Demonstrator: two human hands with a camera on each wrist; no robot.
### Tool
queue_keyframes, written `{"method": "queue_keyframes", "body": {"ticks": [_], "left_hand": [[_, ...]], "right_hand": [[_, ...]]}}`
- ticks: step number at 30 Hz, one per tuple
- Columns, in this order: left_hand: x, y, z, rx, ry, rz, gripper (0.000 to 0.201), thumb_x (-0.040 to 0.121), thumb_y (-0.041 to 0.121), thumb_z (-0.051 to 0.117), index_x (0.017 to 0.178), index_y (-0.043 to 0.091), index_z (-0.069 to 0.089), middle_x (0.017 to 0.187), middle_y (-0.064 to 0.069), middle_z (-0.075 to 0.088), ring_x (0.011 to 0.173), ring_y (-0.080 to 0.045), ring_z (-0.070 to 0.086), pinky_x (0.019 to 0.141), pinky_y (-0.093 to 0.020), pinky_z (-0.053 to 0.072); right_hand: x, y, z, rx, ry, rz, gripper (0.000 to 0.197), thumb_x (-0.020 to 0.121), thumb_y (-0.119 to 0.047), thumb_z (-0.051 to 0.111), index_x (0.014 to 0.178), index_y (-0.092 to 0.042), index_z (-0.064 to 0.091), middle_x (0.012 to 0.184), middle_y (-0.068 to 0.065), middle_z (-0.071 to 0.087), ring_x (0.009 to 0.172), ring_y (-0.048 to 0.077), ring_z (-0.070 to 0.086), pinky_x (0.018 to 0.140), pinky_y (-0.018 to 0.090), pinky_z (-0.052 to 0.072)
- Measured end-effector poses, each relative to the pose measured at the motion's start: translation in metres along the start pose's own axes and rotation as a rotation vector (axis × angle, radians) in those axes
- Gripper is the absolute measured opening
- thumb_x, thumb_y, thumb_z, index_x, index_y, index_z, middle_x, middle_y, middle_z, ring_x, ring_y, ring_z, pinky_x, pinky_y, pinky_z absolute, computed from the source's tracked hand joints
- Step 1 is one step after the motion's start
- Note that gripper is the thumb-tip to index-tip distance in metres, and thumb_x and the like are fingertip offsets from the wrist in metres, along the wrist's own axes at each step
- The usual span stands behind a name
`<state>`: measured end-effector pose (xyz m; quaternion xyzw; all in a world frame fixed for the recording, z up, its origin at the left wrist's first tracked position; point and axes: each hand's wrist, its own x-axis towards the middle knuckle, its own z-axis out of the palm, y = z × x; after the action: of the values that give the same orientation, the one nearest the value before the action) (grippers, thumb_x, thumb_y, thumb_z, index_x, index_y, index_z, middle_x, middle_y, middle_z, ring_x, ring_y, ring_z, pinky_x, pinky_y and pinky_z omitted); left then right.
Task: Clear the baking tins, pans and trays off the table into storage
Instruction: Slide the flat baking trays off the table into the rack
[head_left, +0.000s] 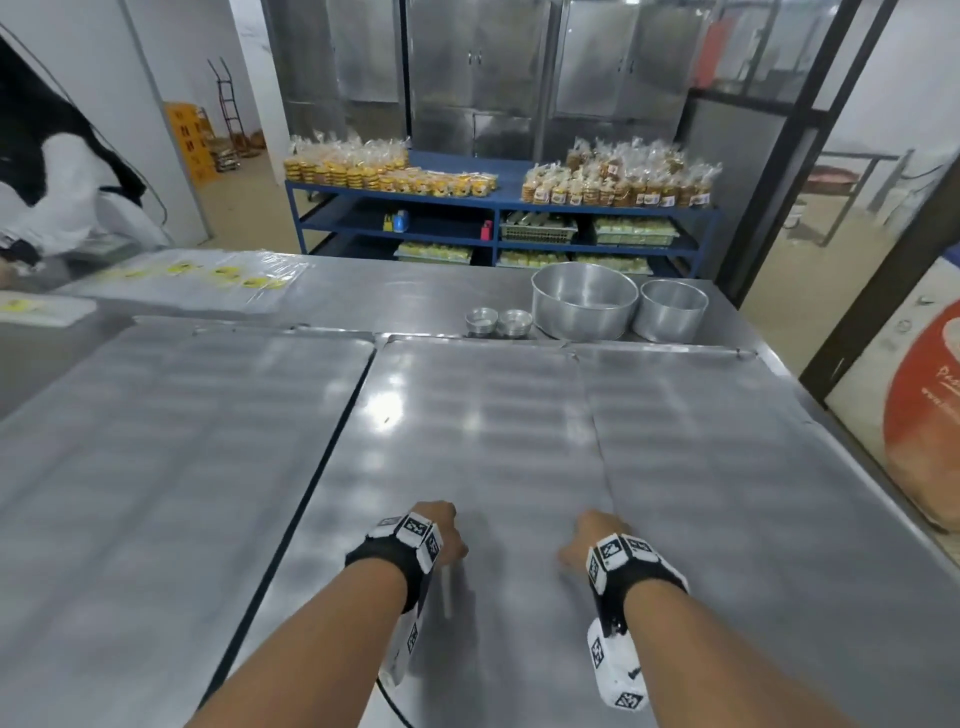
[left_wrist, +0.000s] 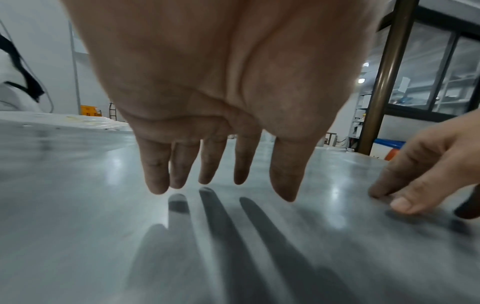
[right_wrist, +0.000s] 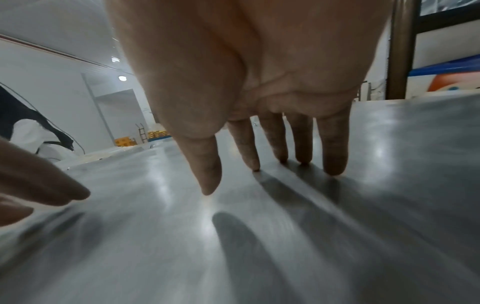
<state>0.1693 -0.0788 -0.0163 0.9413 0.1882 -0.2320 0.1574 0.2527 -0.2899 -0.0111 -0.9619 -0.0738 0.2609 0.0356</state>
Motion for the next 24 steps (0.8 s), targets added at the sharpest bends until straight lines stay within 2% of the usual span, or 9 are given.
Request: {"method": "queue_keyframes", "body": {"ticks": [3,5,8,11,13,15,19,22,24], "left_hand": [[-0.032,-0.041,0.025,0.007,0.017,-0.063,0.051,0.081,0.039,0.060,0.128,0.019,0.054,0.133,-0.009,0.052,0.119,-0.034,0.054,0.100,-0.043,0.049],[-0.050,-0.064,0.038,0.048,0.027,-0.113,0.056,0.076,0.043,0.061,0.128,0.024,0.051,0.130,-0.007,0.045,0.120,-0.036,0.048,0.101,-0.048,0.046],[-0.067,-0.095,0.053,0.068,0.054,-0.189,0.084,0.059,0.069,0.059,0.133,0.035,0.039,0.130,-0.005,0.035,0.124,-0.037,0.039,0.103,-0.054,0.039],[-0.090,-0.115,0.057,-0.015,0.076,-0.334,0.114,0.045,0.088,0.060,0.143,0.040,0.026,0.150,-0.013,0.019,0.138,-0.044,0.024,0.106,-0.059,0.035],[-0.103,-0.121,0.056,-0.112,0.081,-0.421,0.127,0.044,0.087,0.067,0.150,0.036,0.018,0.153,-0.018,0.016,0.139,-0.046,0.025,0.106,-0.060,0.038],[-0.111,-0.122,0.054,-0.195,0.110,-0.480,0.133,0.041,0.083,0.075,0.150,0.032,0.018,0.143,-0.018,0.027,0.133,-0.043,0.034,0.102,-0.057,0.044],[-0.113,-0.129,0.049,-0.325,0.136,-0.563,0.142,0.045,0.068,0.088,0.154,0.022,0.008,0.145,-0.018,0.027,0.136,-0.042,0.031,0.105,-0.055,0.042],[-0.115,-0.138,0.044,-0.378,0.121,-0.600,0.131,0.049,0.063,0.090,0.150,0.011,0.025,0.143,-0.018,0.038,0.132,-0.039,0.041,0.105,-0.050,0.045],[-0.118,-0.140,0.040,-0.396,0.115,-0.605,0.122,0.047,0.062,0.091,0.143,0.008,0.038,0.138,-0.018,0.045,0.126,-0.037,0.050,0.102,-0.047,0.048]], "right_hand": [[-0.037,-0.002,0.030,-0.007,0.012,0.073,0.033,0.076,-0.035,0.056,0.106,-0.024,0.065,0.125,0.001,0.063,0.120,0.029,0.055,0.093,0.031,0.041],[-0.057,-0.002,0.049,0.011,0.037,0.110,0.037,0.080,-0.039,0.057,0.115,-0.028,0.062,0.129,-0.003,0.057,0.127,0.027,0.046,0.101,0.035,0.038],[-0.082,-0.002,0.073,0.097,0.083,0.223,0.049,0.077,-0.045,0.058,0.122,-0.025,0.056,0.133,0.008,0.048,0.130,0.032,0.039,0.107,0.042,0.034],[-0.103,-0.003,0.087,0.243,0.130,0.340,0.059,0.068,-0.050,0.060,0.122,-0.027,0.053,0.137,0.014,0.034,0.127,0.039,0.034,0.105,0.050,0.035],[-0.112,-0.002,0.094,0.287,0.141,0.388,0.064,0.067,-0.052,0.062,0.126,-0.030,0.050,0.139,0.018,0.029,0.128,0.040,0.029,0.104,0.052,0.032],[-0.119,-0.001,0.095,0.301,0.152,0.409,0.071,0.067,-0.056,0.064,0.130,-0.029,0.047,0.139,0.020,0.030,0.130,0.040,0.029,0.104,0.051,0.032],[-0.124,0.002,0.089,0.367,0.192,0.429,0.088,0.062,-0.054,0.075,0.135,-0.015,0.043,0.142,0.019,0.038,0.133,0.037,0.031,0.105,0.047,0.035],[-0.123,0.007,0.082,0.472,0.230,0.497,0.103,0.058,-0.046,0.083,0.140,-0.006,0.036,0.145,0.019,0.037,0.135,0.036,0.031,0.110,0.048,0.033],[-0.123,0.011,0.075,0.551,0.221,0.560,0.104,0.056,-0.046,0.085,0.140,-0.005,0.039,0.144,0.018,0.039,0.134,0.036,0.034,0.111,0.049,0.033]]}}
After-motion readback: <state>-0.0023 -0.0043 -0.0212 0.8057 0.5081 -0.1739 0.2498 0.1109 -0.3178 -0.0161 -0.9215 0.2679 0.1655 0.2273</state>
